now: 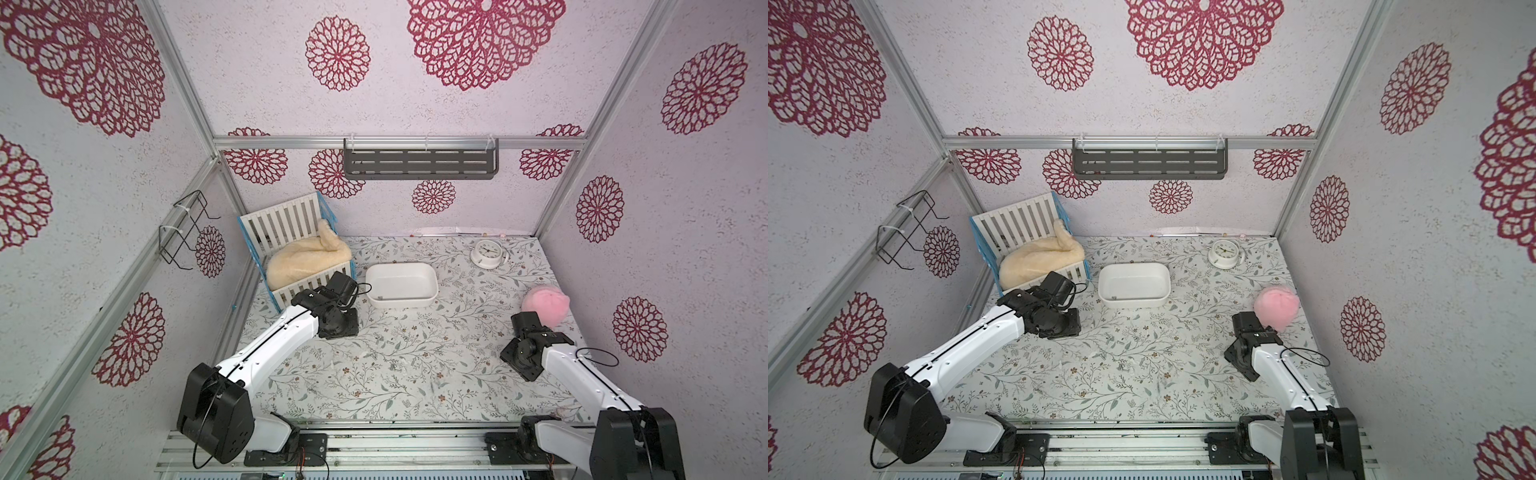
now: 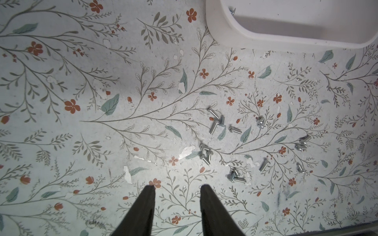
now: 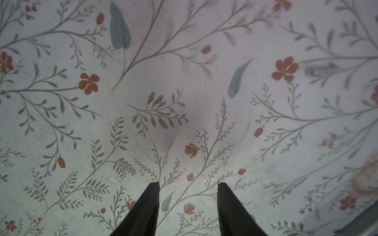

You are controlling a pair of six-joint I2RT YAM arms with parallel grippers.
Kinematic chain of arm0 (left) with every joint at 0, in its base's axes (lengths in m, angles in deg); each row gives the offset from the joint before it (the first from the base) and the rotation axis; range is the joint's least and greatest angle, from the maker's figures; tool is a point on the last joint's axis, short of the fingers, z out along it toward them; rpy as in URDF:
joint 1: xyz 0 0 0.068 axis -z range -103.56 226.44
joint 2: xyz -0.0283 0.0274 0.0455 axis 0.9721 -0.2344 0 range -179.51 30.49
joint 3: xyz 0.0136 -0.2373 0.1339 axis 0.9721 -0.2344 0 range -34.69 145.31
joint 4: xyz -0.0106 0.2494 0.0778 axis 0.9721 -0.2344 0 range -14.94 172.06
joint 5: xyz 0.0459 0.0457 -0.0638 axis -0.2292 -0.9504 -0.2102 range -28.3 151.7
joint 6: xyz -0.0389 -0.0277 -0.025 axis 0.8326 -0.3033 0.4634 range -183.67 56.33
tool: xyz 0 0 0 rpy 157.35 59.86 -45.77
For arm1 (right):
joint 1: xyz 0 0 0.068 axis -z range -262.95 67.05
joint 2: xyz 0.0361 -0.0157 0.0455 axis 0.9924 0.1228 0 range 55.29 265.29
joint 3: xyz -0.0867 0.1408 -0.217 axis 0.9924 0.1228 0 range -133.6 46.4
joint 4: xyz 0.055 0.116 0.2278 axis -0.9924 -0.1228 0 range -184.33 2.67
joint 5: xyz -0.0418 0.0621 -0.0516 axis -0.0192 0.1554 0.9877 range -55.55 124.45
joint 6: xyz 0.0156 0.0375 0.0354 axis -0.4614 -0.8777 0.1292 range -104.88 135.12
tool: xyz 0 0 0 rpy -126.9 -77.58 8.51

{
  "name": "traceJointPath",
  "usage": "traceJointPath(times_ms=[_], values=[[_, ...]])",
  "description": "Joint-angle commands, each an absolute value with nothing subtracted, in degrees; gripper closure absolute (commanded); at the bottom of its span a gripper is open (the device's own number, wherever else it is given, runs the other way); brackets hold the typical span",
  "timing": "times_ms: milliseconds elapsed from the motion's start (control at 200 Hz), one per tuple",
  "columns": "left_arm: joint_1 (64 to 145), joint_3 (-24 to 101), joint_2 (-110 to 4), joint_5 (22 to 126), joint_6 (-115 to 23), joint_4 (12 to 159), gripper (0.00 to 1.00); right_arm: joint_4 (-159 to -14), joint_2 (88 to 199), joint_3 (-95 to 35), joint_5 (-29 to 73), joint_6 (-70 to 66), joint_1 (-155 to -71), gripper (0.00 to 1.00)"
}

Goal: Put the screws on the desktop into the storage box
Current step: Pick up the screw from the center of the board.

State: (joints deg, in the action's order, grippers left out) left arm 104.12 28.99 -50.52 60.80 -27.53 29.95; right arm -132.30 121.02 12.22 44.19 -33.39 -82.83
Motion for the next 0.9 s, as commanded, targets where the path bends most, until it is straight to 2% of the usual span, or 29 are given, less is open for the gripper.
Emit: traceJointPath(times_ms=[0,440,655,725,775,891], values=[[103.9,29.6,-50.0,60.7,-28.5,30.7,0.58,-132.8,119.7,12.3,46.9,-32.7,-79.1,0.47],[103.9,29.4,-49.7,60.8,-28.2,30.7,0.57,-131.6,121.5,11.5,46.1,-31.1,-72.0,0.36],[103.9,29.4,-49.9,61.2,-28.2,30.7,0.56,-133.0,123.4,9.1,49.5,-32.0,-70.7,0.32],[103.9,29.4,-49.9,61.3,-28.2,30.7,0.56,-134.2,124.4,6.8,53.6,-30.9,-70.4,0.29],[103.9,29.4,-49.9,61.2,-28.1,30.7,0.56,-134.9,125.1,5.1,55.9,-30.6,-69.1,0.25],[103.9,29.6,-50.2,61.4,-28.2,30.7,0.56,-133.7,126.7,3.9,55.9,-28.7,-65.7,0.25]])
